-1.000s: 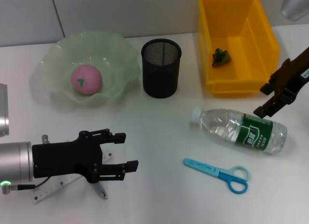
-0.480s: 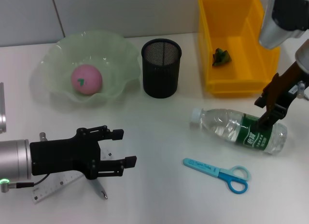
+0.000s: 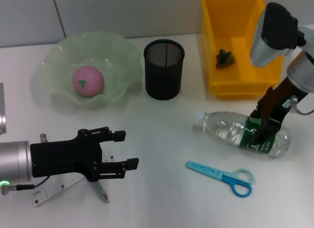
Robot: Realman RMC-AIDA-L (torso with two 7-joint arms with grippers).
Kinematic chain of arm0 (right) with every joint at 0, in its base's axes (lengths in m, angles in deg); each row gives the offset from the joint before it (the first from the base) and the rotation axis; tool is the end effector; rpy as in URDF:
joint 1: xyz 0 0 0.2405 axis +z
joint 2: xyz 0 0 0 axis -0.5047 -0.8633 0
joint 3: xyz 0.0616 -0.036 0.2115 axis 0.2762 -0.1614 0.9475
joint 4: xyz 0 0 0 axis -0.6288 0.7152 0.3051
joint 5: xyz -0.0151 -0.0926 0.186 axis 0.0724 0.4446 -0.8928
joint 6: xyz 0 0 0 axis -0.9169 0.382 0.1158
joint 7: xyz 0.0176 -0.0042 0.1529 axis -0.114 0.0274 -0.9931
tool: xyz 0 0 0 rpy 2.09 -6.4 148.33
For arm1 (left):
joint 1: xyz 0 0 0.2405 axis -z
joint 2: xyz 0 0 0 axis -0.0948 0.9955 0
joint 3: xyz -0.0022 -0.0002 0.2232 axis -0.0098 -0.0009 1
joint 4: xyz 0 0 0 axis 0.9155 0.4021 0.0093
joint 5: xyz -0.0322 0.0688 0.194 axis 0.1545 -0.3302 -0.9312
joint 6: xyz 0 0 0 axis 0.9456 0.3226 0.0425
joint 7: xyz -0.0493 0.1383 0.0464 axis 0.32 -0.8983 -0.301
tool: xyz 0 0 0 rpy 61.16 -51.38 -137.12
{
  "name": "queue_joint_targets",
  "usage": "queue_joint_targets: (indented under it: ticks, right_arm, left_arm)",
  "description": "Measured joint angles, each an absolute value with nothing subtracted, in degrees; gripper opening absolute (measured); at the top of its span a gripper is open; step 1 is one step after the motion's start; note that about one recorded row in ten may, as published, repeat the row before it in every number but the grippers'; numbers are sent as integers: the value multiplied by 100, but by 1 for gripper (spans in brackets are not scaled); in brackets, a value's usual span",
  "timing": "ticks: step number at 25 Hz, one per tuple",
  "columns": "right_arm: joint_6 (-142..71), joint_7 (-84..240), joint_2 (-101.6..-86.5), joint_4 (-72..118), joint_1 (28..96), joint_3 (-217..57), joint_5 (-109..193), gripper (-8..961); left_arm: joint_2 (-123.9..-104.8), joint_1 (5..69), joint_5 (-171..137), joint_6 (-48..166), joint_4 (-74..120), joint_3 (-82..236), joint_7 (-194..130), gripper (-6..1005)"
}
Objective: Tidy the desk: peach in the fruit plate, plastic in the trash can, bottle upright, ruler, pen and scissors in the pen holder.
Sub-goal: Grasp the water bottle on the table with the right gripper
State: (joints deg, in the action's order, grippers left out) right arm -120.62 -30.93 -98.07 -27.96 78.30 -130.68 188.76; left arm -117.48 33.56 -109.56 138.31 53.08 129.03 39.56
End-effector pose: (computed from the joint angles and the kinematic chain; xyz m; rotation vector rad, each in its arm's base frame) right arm 0.2052 0.3636 0.0326 -2.8237 0.5728 -0.7576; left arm -0.2281 0.2913 -0.0318 -2.8935 -0.5074 -0.6921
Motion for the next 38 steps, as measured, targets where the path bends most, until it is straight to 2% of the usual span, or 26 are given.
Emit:
queue_joint_targets:
  ticks: [7, 38]
  right_arm:
    - [-11720, -3083, -9884, -2538, 7825, -13244, 18905, 747]
    - [-11351, -2970, -9948, -2285, 7793, -13250, 18882, 749]
  left_arm:
    - [-11747, 3357, -10956, 13832, 5311, 12904, 3956, 809]
    - [-11723, 3350, -10964, 13823, 5310, 12903, 3955, 809]
